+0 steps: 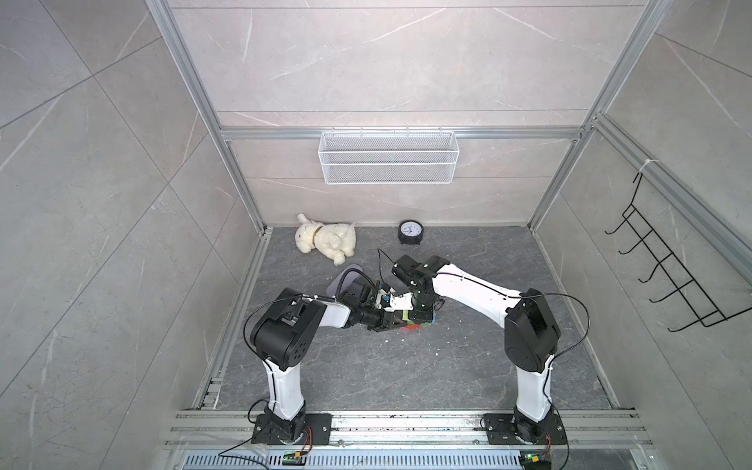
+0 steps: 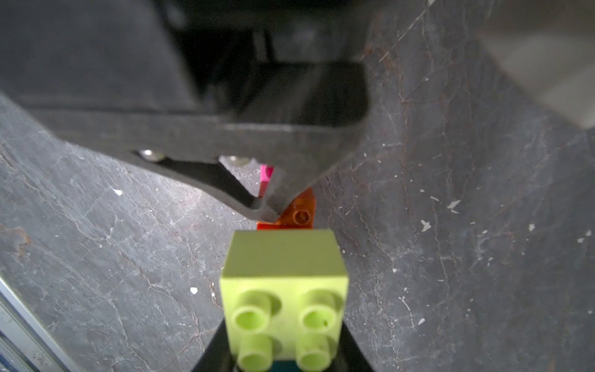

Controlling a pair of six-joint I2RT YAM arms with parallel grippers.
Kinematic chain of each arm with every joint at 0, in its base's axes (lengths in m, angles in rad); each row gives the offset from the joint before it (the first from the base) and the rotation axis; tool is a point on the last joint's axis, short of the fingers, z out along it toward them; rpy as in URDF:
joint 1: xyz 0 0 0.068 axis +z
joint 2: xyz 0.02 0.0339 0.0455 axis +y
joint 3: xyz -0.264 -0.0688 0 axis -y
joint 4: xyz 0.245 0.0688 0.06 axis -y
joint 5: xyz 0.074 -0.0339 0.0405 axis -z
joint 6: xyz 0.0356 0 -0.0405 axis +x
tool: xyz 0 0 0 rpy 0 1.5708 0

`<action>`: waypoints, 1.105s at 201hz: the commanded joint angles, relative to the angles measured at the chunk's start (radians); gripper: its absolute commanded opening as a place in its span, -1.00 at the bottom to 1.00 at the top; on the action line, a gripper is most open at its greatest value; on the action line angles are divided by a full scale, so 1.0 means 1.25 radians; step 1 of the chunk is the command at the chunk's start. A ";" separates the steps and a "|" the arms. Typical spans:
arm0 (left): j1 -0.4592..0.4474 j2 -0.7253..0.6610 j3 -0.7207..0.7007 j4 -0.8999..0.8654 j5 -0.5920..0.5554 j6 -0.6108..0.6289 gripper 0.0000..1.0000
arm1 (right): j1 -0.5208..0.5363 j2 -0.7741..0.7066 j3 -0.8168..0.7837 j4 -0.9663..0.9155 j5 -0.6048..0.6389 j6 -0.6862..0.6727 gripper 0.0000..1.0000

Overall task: Assemble the letter y with lego
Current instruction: Assemble the lego brick with the lego brick.

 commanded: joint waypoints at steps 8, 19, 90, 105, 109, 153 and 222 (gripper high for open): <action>-0.005 0.063 -0.036 -0.124 -0.151 -0.004 -0.07 | 0.009 0.050 -0.034 -0.009 0.000 0.024 -0.43; -0.005 0.063 -0.036 -0.123 -0.151 -0.005 -0.07 | 0.009 0.052 -0.037 -0.007 -0.003 0.028 -0.43; -0.006 0.063 -0.035 -0.126 -0.152 -0.006 -0.08 | 0.010 0.063 -0.058 0.003 0.001 0.078 -0.45; -0.005 0.064 -0.036 -0.126 -0.152 -0.006 -0.08 | 0.015 0.064 -0.063 0.007 0.004 0.060 -0.46; -0.005 0.064 -0.036 -0.126 -0.152 -0.006 -0.07 | 0.018 0.063 -0.064 0.009 0.007 0.051 -0.46; -0.005 0.062 -0.035 -0.127 -0.153 -0.004 -0.08 | 0.029 0.054 -0.070 0.025 0.010 -0.016 -0.47; -0.006 0.059 -0.036 -0.131 -0.153 -0.001 -0.07 | 0.007 0.054 -0.070 0.019 -0.061 0.032 -0.47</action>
